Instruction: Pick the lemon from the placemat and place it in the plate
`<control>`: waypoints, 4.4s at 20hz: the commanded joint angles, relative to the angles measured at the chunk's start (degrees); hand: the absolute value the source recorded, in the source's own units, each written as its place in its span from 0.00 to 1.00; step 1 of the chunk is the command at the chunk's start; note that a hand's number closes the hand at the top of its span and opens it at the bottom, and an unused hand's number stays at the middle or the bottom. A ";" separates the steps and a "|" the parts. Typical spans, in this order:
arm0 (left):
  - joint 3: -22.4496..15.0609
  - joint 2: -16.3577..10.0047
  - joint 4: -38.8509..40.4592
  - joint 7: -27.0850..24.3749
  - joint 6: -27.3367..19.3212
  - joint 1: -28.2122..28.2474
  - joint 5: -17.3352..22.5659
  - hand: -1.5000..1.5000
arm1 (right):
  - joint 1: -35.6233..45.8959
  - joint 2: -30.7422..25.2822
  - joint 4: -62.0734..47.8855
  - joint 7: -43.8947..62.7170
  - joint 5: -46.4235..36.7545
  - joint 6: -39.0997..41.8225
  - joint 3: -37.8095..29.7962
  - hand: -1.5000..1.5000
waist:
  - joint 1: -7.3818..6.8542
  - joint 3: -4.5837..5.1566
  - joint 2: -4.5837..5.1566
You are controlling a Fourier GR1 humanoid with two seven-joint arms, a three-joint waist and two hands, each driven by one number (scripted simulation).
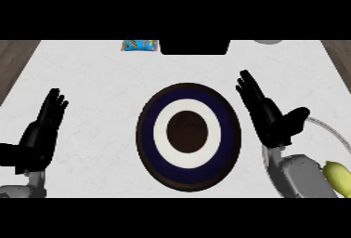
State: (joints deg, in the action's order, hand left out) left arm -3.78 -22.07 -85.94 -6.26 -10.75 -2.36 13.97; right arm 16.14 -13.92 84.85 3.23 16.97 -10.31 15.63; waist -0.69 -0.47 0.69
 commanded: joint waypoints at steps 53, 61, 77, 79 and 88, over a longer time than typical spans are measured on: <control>-1.78 5.55 5.10 11.86 2.58 -12.43 -12.83 0.50 | -41.39 -14.62 2.77 -27.71 -43.45 -4.77 -27.01 0.00 | 0.35 0.44 -0.63; 0.82 6.95 5.63 12.29 4.57 -13.57 -14.15 0.50 | -33.58 -14.58 -5.73 -28.49 -46.56 0.02 -29.35 0.00 | 0.71 0.45 -0.67; 0.90 10.56 0.82 14.51 6.72 -10.71 -18.14 0.50 | -22.78 -9.71 -22.22 -35.39 -53.66 -8.10 -33.40 1.00 | 0.43 0.41 -0.70; 3.75 10.30 6.93 10.48 7.97 -12.79 -16.55 0.50 | -21.09 -10.48 -24.13 -36.54 -53.42 -7.74 -34.10 1.00 | 0.64 0.44 -0.61; 3.89 10.78 2.94 12.79 8.08 -10.95 -17.90 0.50 | -26.24 -9.66 -12.77 -28.93 -55.11 -0.35 -31.68 1.00 | 0.74 0.50 -0.73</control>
State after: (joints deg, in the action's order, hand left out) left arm -0.12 -11.57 -81.66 5.35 -2.95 -13.87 -4.05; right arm -9.93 -23.77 69.97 -30.90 -36.64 -14.46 -17.92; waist 0.35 0.55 -0.15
